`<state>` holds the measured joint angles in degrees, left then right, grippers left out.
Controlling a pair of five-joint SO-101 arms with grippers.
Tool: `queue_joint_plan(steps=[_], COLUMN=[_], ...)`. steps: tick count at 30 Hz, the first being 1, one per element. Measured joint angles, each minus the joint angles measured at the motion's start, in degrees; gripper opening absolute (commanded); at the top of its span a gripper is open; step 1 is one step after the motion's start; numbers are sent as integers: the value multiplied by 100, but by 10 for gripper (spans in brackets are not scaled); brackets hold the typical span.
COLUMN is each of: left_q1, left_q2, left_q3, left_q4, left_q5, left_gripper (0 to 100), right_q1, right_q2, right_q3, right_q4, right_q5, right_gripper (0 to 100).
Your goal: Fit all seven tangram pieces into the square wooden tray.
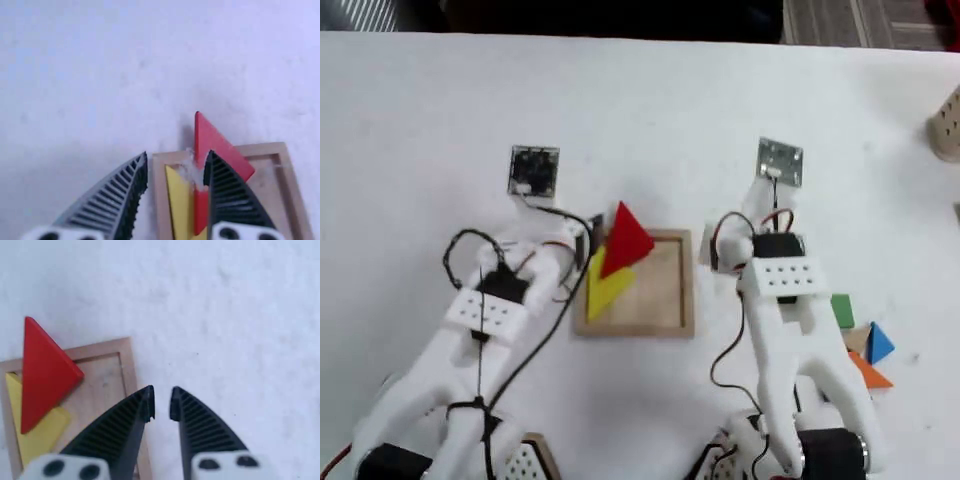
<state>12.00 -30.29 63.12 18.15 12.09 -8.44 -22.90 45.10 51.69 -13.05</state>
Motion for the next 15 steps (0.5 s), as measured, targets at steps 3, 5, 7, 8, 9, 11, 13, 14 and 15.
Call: queue_joint_plan(steps=[3, 5, 7, 8, 9, 11, 13, 14, 15], left_q1=[343, 580, 809, 853, 870, 870, 809, 765, 712], left_q2=[0, 0, 149, 334, 571, 1152, 1864, 2242, 2602], left_q3=[0, 0, -26, -141, -308, -800, -1354, -1635, -1925], left_q4=[-255, -396, -431, -431, -431, -360, -176, -79, 18], left_q5=[290, 360, 387, 404, 404, 519, 765, 844, 914], left_gripper=[12, 30, 20, 22, 20, 20, 20, 20, 20], right_q1=[255, 484, 756, 905, 1046, 1345, 1495, 1565, 1653], right_q2=[-141, -334, -536, -642, -756, -976, -1196, -1284, -1354], right_q3=[264, 404, 536, 607, 703, 897, 1081, 1169, 1240], right_q4=[0, 0, 0, 0, 9, 26, 26, 26, 26], right_q5=[97, 105, 167, 246, 413, 862, 1143, 1204, 1266], right_gripper=[18, 18, 18, 18, 18, 18, 18, 18, 18])
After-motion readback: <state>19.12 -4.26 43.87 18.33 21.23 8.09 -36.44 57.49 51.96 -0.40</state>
